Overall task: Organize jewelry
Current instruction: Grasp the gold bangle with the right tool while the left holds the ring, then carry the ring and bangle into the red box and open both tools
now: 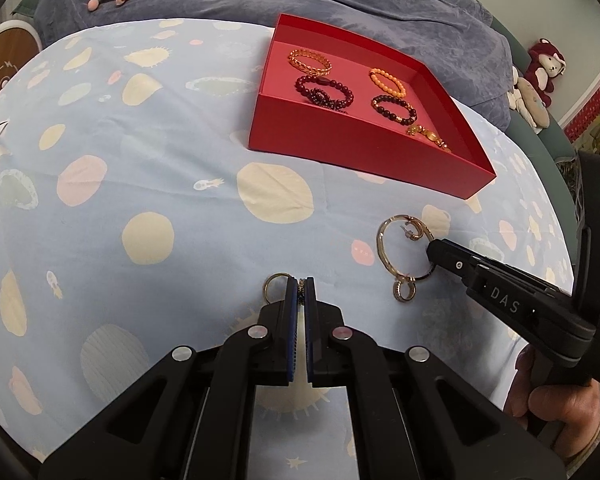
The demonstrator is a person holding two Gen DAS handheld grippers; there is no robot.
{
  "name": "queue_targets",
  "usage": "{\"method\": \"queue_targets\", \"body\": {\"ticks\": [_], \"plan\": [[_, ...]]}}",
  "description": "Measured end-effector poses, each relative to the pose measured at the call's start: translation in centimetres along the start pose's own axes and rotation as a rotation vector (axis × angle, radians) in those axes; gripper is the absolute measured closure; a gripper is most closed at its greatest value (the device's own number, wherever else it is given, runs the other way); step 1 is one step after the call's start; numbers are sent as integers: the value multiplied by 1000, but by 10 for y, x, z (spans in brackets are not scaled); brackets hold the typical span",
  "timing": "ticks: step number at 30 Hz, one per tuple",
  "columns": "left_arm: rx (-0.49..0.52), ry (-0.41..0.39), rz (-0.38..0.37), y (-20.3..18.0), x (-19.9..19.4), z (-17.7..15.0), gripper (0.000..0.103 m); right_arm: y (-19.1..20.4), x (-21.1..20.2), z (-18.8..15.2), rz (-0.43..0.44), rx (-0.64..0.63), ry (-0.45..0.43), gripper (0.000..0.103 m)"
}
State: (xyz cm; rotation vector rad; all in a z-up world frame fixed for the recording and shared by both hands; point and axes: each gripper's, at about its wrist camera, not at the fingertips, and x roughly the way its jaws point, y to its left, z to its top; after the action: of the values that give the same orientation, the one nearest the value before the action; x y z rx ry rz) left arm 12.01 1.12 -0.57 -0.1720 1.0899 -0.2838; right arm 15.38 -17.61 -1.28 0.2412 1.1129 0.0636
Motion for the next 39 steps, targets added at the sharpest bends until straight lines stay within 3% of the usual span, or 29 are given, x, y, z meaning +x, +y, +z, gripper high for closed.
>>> {"method": "queue_targets", "body": {"ticks": [15,20,21,23,25,29,39], "plan": [[8,-40,-12,-6,-27,17,100,6,-62,17,47,-21,-117,102],[12,-57,-12,-9,-35,22,100,2,-58,13,29,-37,-73,102],[13,-58,-11,-9,-36,21,100,2,-55,10,26,-39,-65,99],[12,-55,-11,-9,-35,19,100,3,-51,4,9,-37,-47,83],[10,-45,-8,-9,-33,17,100,6,-48,0,1,-33,-54,49],[2,-30,-7,-6,-28,13,100,19,-30,-6,-20,-72,-27,42],[-12,-12,6,7,-18,15,100,36,3,-10,-80,-112,1,42]]}}
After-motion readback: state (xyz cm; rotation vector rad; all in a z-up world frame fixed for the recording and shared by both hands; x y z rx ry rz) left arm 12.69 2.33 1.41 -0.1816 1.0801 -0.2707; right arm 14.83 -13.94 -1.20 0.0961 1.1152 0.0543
